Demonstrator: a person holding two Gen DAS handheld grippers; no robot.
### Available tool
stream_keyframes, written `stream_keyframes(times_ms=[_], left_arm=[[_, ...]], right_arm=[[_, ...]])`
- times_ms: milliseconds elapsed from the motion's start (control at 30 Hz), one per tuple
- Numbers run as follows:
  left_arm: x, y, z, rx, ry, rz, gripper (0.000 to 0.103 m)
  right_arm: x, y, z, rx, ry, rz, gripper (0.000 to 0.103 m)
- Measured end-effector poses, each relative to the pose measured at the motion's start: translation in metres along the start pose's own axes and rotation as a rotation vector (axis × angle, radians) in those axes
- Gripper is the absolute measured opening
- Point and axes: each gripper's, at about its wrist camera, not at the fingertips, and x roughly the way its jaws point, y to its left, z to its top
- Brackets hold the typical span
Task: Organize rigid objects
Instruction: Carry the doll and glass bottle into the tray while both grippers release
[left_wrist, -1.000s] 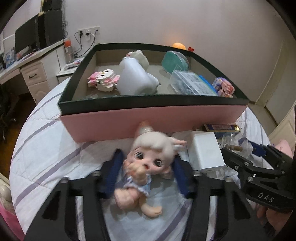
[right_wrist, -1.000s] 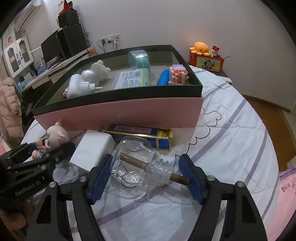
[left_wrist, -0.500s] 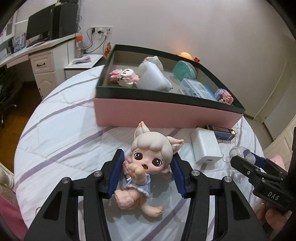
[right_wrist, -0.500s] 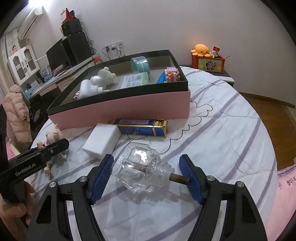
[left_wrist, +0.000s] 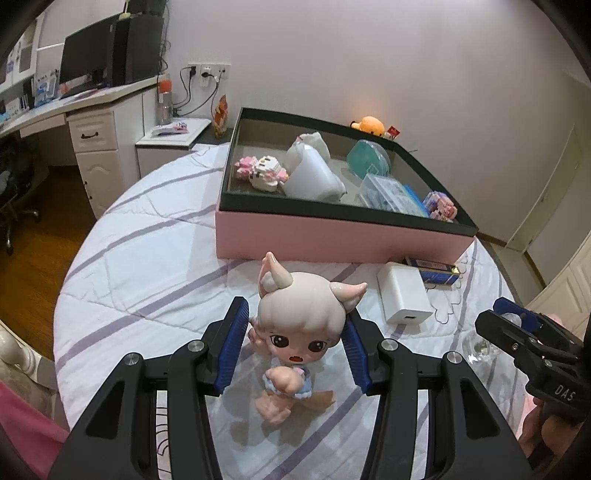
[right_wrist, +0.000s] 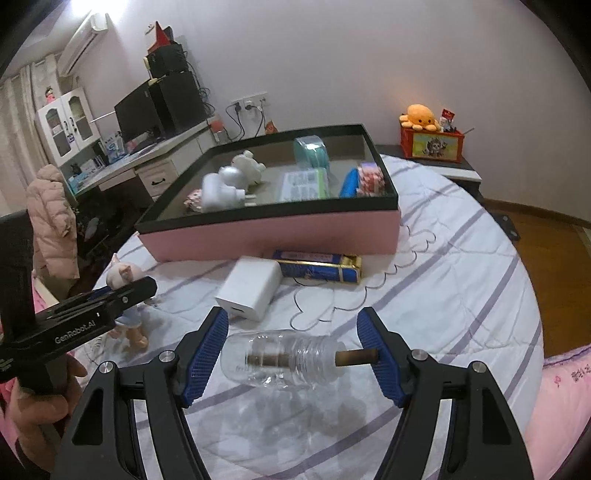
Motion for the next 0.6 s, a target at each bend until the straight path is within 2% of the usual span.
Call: stream_keyframes(times_ms=[33,67,100,167,267,300,433,600], left_arm=[[-0.002,0.000,0.001,0.001,-0.003,0.000,0.050],[-0.003,0.000,0.002,0.001,-0.005,-0.001,0.050],[-0.003,0.000,0.002,0.002,-0.006,-0.002,0.050],[-0.005,-0.002,0.002,0.005,-0.009,-0.003,0.050],[-0.004,-0.003,0.002,0.009,-0.007,-0.007,0.050],[-0.004,-0.003,0.001,0.009,-0.006,-0.008,0.050],[-0.002,-0.003,0.000,0.010,0.003,-0.009,0.050],[0.000,-0.004,-0.002,0.010,0.006,-0.008,0.050]], right_arm=[[-0.001,0.001,0.001,-0.003,-0.002,0.005,0.072],[-0.002,0.002,0.002,-0.007,-0.004,0.009,0.066],[-0.003,0.003,0.002,-0.010,-0.001,0.015,0.047],[-0.002,0.005,0.002,-0.020,0.003,0.008,0.046],[0.009,0.006,-0.002,-0.043,0.053,0.002,0.046],[0.010,0.005,-0.004,-0.032,0.050,0.003,0.047],[0.015,0.005,-0.010,-0.018,0.058,0.012,0.071],[0.028,0.013,-0.018,-0.026,0.102,0.056,0.074]])
